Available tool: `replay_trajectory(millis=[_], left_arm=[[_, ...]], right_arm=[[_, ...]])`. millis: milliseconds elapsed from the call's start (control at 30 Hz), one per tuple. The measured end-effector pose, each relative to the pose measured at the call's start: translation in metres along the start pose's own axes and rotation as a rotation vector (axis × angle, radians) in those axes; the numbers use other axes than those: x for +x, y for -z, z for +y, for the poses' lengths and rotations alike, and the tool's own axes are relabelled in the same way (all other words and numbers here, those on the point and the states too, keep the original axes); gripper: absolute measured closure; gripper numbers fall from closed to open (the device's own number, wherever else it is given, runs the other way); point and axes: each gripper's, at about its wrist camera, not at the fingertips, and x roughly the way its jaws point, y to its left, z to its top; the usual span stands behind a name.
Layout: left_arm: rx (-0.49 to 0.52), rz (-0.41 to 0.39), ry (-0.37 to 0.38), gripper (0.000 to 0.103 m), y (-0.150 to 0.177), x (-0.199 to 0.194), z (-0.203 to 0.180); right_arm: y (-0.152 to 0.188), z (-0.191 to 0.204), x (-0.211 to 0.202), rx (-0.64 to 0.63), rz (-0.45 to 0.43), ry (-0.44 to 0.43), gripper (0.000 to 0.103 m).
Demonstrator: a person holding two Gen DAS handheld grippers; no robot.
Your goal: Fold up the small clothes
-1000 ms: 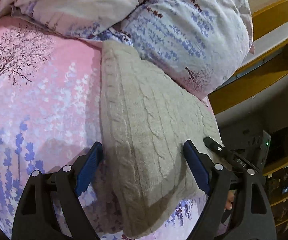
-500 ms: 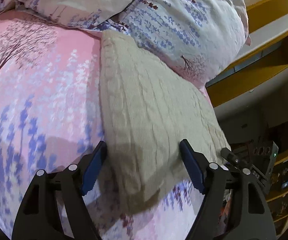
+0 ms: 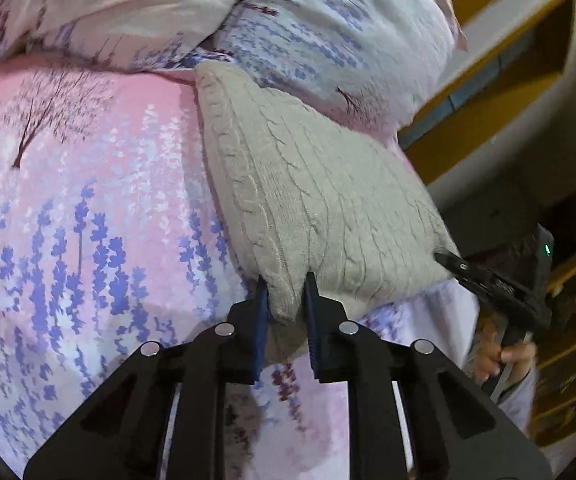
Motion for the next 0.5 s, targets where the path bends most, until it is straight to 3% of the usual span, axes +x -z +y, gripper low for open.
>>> replay_trajectory(millis=[133, 167, 200, 233, 267, 300, 367, 500], left_arm=[[-0.018, 0.000, 0.030, 0.086, 0.000, 0.002, 0.006], [-0.030, -0.004, 0.042, 0.085, -0.001, 0.001, 0.007], [-0.050, -0.019, 0.055, 0.077, -0.002, -0.002, 0.010], [-0.069, -0.045, 0.054, 0.057, -0.004, -0.006, 0.012], [-0.095, -0.080, 0.054, 0.043, -0.007, -0.011, 0.016], [-0.118, -0.109, 0.053, 0.019, -0.011, -0.015, 0.018], [-0.158, -0.148, 0.048, 0.014, -0.021, -0.018, 0.024], [-0.177, -0.120, -0.009, 0.013, -0.042, -0.002, 0.024]], right_arm=[[0.003, -0.006, 0.002, 0.020, 0.003, -0.025, 0.092], [0.002, -0.005, 0.000, 0.011, 0.005, -0.024, 0.086], [0.001, -0.005, -0.004, 0.005, 0.001, -0.023, 0.073], [-0.003, -0.004, -0.009, 0.011, -0.014, -0.028, 0.055], [-0.007, -0.006, -0.013, 0.021, -0.029, -0.046, 0.046], [-0.013, -0.008, -0.017, 0.039, -0.049, -0.072, 0.034], [-0.029, -0.012, -0.016, 0.071, -0.061, -0.127, 0.032], [-0.054, -0.027, 0.017, 0.168, 0.009, -0.157, 0.030]])
